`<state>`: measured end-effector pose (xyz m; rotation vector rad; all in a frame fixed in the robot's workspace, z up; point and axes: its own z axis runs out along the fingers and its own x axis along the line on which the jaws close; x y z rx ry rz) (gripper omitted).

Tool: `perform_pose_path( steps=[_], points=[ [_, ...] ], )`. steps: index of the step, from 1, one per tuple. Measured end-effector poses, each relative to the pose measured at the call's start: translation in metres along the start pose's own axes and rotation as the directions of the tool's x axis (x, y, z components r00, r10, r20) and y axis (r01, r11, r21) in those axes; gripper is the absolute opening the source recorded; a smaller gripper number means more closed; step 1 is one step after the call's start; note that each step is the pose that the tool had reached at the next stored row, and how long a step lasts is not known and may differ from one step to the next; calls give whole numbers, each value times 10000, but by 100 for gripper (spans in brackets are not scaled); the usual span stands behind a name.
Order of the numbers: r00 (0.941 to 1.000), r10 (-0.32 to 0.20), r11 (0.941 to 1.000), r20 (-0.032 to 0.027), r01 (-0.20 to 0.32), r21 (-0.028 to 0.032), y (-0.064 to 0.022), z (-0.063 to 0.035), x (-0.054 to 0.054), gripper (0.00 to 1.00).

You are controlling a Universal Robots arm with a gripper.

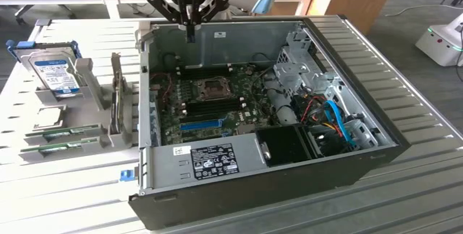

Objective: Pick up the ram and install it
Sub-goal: 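Reach for the ram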

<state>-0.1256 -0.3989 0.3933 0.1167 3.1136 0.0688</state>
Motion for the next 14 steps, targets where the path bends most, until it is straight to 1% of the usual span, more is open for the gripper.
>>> perform_pose_path(
  steps=[14],
  points=[
    [10000,0,10000,-1,0,0,-11,-4,147,11]
  ],
)
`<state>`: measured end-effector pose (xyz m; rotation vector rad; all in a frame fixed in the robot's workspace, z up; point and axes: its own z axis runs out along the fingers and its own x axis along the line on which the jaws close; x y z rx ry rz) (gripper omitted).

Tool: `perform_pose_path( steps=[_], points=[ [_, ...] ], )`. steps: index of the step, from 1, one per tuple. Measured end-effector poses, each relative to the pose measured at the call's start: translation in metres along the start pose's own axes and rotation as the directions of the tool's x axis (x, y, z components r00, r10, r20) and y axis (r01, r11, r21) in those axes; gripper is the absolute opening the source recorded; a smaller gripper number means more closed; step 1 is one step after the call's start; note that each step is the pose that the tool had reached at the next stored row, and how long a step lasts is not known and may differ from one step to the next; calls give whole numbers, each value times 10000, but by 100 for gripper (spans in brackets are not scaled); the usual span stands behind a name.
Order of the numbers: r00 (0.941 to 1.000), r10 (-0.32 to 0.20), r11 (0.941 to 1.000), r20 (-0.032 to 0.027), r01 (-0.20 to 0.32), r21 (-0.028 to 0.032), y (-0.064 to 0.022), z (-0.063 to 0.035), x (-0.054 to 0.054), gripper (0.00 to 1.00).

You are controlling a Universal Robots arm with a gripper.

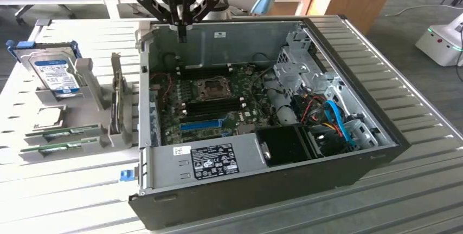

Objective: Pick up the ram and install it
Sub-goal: 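Reach for the ram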

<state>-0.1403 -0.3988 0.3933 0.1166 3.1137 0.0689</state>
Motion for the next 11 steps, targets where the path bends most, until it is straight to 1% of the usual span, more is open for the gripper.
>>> perform_pose_path(
  steps=[6,11],
  points=[
    [10000,2,10000,-26,-2,2,-4,-1,46,11],
    [10000,3,10000,-74,-3,6,-6,-2,83,11]
  ],
)
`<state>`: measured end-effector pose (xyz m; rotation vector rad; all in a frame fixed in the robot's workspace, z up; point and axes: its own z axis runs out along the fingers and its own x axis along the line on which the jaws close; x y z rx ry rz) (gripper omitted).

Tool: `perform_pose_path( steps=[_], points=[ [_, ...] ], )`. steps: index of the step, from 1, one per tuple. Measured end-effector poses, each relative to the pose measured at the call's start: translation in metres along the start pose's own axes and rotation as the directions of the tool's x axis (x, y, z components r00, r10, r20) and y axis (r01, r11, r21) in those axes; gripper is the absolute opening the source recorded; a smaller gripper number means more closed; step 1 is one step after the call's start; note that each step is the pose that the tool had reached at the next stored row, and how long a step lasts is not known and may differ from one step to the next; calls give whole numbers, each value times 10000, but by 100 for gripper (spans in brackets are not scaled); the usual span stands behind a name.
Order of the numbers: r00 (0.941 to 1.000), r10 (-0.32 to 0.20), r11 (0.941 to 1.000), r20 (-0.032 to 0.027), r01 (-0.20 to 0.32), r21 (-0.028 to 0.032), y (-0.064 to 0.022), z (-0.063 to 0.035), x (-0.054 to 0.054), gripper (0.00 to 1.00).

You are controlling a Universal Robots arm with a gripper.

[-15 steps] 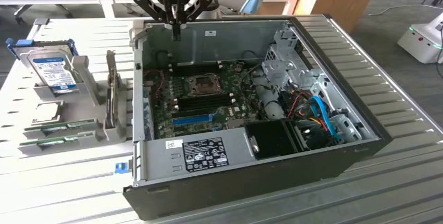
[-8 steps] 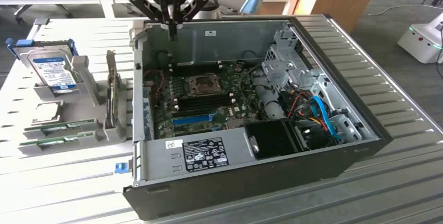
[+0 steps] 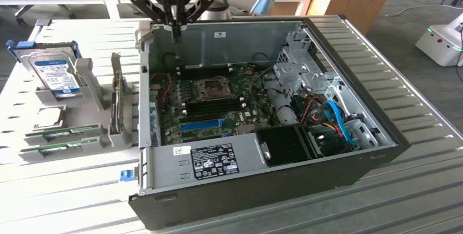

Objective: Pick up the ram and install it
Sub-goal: 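Reach for the ram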

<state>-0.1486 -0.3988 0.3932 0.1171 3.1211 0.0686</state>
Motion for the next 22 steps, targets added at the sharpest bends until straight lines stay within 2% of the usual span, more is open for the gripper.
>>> perform_pose_path(
  steps=[12,22],
  points=[
    [10000,3,10000,-70,-3,6,-7,-1,90,11],
    [9999,4,10000,-102,-4,8,-14,-2,189,11]
  ],
)
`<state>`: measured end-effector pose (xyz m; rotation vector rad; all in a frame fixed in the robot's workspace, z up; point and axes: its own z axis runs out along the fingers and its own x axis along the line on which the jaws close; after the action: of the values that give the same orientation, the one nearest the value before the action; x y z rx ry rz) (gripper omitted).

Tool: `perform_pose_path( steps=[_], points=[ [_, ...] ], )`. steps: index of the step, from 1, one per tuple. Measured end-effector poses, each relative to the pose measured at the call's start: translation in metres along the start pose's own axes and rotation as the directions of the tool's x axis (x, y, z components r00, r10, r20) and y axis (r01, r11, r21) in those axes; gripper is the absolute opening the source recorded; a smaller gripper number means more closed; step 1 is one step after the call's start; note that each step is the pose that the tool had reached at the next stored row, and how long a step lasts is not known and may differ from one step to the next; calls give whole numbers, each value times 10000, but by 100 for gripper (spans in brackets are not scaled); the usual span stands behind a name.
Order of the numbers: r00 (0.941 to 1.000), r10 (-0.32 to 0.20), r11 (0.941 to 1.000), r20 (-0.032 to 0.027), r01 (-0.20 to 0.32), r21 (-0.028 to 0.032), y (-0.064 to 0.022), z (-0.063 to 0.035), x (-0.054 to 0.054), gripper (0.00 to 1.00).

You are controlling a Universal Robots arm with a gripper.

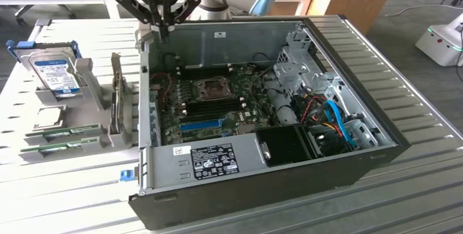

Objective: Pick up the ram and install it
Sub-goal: 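Reach for the ram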

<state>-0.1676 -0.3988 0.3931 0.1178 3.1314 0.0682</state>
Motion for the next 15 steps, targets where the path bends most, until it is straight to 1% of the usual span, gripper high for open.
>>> perform_pose_path(
  steps=[5,9,13,15],
  points=[
    [10000,4,10000,-66,-4,4,-2,1,24,11],
    [9999,6,10000,-140,-6,11,-4,2,47,11],
    [9997,10,10000,-228,-10,19,-7,2,83,11],
    [9997,11,10000,-247,-11,20,-9,3,110,11]
  ],
)
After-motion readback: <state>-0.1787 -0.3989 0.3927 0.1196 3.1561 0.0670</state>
